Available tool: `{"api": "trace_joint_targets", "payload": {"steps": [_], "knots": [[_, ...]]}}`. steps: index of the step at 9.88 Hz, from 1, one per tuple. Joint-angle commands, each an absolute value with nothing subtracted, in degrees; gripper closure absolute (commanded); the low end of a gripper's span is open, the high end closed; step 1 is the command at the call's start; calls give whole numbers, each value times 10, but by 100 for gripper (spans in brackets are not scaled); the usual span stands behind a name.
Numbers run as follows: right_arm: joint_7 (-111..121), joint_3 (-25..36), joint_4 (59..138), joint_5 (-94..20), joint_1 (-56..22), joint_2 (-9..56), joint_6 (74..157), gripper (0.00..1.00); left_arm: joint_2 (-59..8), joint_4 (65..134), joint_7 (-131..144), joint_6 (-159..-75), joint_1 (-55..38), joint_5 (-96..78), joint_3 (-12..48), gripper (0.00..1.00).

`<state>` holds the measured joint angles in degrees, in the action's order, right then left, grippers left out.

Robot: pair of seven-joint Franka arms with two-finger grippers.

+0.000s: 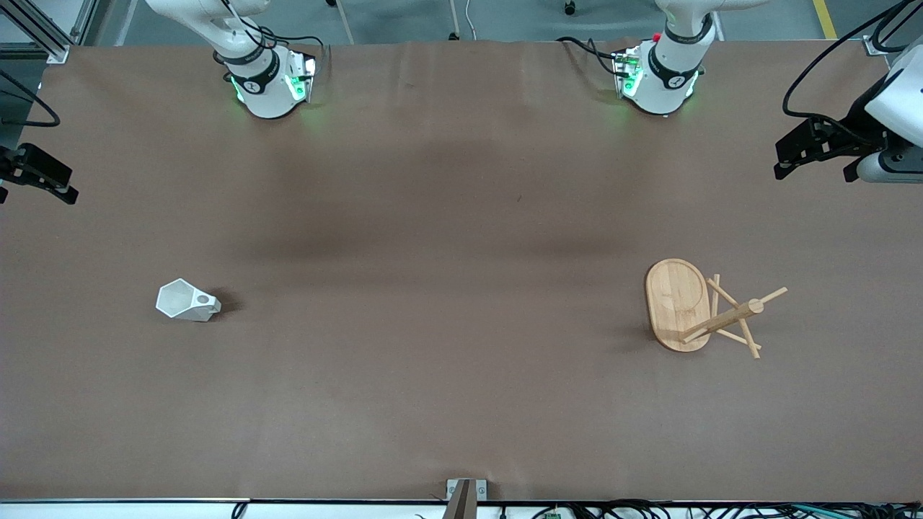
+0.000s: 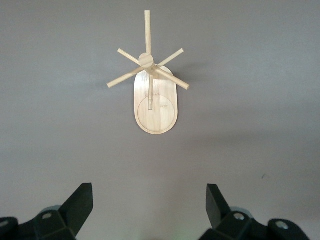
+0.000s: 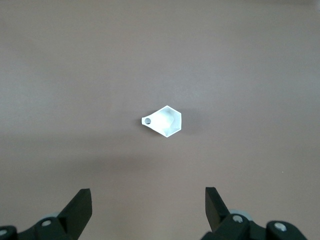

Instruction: Hang cup on rack

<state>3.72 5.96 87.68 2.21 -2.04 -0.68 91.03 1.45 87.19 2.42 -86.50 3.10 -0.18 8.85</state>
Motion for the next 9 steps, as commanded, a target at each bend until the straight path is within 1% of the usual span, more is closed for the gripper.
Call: {"api": "trace_joint_targets", "payload": {"steps": [1,6,9], "knots": [[40,56,879,12,-12,-8,911,0,12,890,31,-870,34,-11,90,0],[34,56,879,13,-11,-6,915,0,11,887,22,-868,33,0,91,0],[37,56,880,13,0,24,926,0,12,887,20,-865,33,0,91,0]]}}
